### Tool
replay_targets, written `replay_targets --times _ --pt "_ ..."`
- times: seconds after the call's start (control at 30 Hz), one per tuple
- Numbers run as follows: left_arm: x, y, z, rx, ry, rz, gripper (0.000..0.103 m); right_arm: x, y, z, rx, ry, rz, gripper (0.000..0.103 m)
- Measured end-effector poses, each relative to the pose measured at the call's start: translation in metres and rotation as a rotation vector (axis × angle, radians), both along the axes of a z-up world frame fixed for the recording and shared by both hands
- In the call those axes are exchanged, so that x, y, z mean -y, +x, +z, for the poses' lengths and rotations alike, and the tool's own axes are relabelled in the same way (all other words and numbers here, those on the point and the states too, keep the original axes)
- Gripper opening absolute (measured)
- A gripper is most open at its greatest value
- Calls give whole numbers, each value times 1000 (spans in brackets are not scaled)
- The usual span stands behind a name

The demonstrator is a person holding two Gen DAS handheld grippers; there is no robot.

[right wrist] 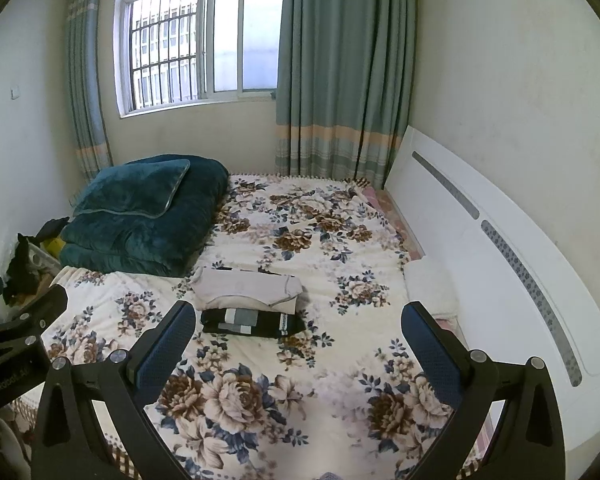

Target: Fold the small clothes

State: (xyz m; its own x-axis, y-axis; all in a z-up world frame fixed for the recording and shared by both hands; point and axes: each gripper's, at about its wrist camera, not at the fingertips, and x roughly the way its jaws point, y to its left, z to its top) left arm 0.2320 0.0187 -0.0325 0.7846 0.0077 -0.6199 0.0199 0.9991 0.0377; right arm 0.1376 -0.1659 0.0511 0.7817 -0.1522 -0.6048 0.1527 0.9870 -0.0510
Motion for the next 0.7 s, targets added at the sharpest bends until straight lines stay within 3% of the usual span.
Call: replay_targets --times 0.7 --pt "6 -4 5 0 1 -2 103 -5 -1 0 -2 3 7 103"
